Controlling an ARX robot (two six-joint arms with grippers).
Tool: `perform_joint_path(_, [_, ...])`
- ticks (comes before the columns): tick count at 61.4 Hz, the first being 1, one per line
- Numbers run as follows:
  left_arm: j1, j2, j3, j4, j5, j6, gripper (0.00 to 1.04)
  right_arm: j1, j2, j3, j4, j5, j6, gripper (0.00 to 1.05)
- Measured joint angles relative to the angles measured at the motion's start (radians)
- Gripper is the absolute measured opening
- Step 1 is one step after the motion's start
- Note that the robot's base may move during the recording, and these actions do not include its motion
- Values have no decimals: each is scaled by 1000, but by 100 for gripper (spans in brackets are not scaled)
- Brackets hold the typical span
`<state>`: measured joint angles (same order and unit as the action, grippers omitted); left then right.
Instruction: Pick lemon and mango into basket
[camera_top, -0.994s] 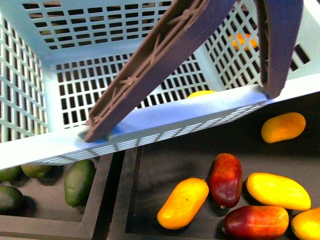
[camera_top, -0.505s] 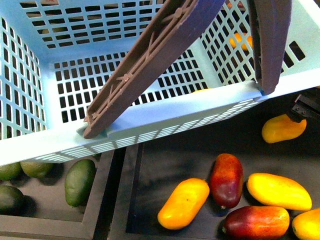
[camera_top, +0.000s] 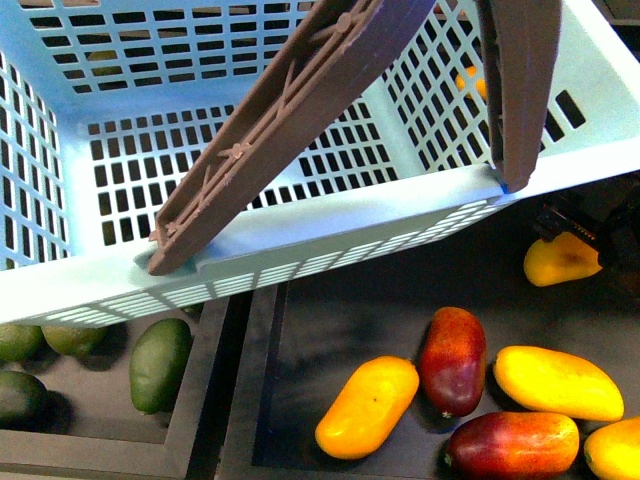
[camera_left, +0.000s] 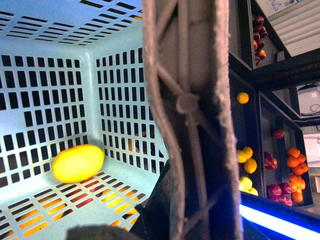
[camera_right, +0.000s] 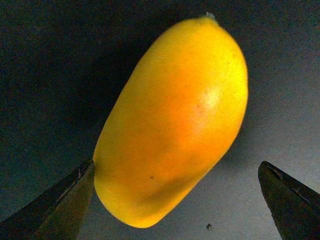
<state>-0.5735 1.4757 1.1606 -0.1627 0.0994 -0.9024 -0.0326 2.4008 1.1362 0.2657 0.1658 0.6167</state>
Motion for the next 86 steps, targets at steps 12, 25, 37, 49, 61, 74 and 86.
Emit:
perform_joint_path(12, [0,0,0,0,2,0,5,0,55,41,-12,22,25,92])
perform_joint_path(25, [0,0,0,0,-2,1,5,-7,77,49,-9,22,29,62])
perform_joint_path(37, [0,0,0,0,-2,0,5,-24,61,27,10,-5,5,59])
perform_joint_path(49, [0,0,0,0,0,0,5,-74,-127,-137,95,-120,-150,58])
perform_joint_path(61, [0,0,0,0,-2,0,5,-127,-398,-300,103,-219,-358,58])
perform_joint_path(74, [0,0,0,0,-2,0,5,-160,-735,-428,-2,-303,-550,58])
perform_joint_path(86, [0,0,0,0,2,0,5,-118,-1101,-460,-171,-361,-606,58])
